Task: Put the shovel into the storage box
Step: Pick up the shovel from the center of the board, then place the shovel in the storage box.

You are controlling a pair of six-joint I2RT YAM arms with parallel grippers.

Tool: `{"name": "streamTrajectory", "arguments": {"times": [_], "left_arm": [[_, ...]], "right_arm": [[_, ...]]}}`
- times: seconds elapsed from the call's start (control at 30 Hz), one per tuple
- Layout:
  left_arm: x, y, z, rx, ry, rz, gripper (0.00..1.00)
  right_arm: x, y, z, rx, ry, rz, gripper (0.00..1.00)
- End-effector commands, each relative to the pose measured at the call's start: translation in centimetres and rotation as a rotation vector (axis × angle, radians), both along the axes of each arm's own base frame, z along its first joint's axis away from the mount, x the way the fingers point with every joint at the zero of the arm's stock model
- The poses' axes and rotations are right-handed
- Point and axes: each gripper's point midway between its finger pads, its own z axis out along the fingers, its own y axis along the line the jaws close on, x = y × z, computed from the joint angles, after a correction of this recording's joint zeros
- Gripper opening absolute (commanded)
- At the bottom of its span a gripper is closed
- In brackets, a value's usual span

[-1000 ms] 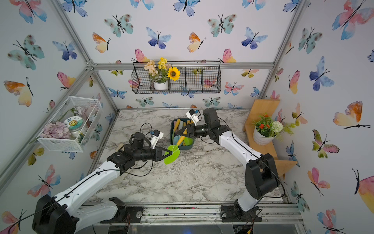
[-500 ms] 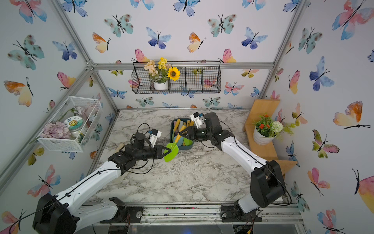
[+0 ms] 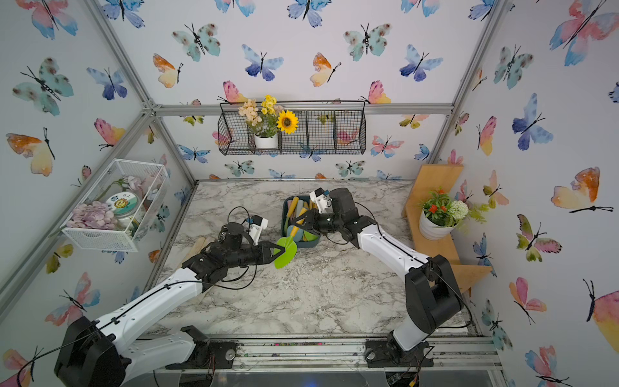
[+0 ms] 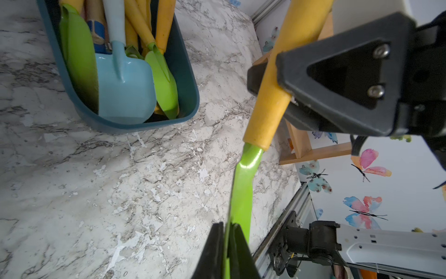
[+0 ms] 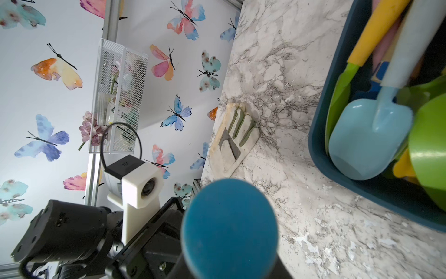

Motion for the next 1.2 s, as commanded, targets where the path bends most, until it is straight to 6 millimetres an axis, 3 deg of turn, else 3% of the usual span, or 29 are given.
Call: {"name": "streamTrajectory", "arguments": {"times": [0.0,0.17,0.37,0.63,0.83,1.17], "left_arm": [[1.0,0.9,-0.5,0.032,-0.001,0.072,0.36],[1.3,3.5,-0.9,0.055,0.017,0.153,0.46],[0.7,6.2,-0.9,0.041,0.022,0.219,0.47],[0.1,6.6,-1.5,0.041,0.037,0.214,0.47],[0.1,6.5,-1.7,0.042,0.044,0.21,0.47],[0.0,6.5,-2.3,0.041,0.057,0.205,0.47]], "right_arm": [[2.1,0.1,0.5,-0.059,-0.069,-0.036,0.11],[5.5,-0.7,-0.6,-0.15,-0.095,-0.067,0.1],[10.2,-2.1,-2.8,-0.269,-0.112,-0.091,0.1],[14.7,-1.8,-5.2,-0.391,-0.126,-0.06,0.11],[16.2,-1.2,-6.3,-0.409,-0.118,-0.057,0.11],[16.6,-0.6,-8.3,-0.414,-0.087,-0.043,0.13]]}}
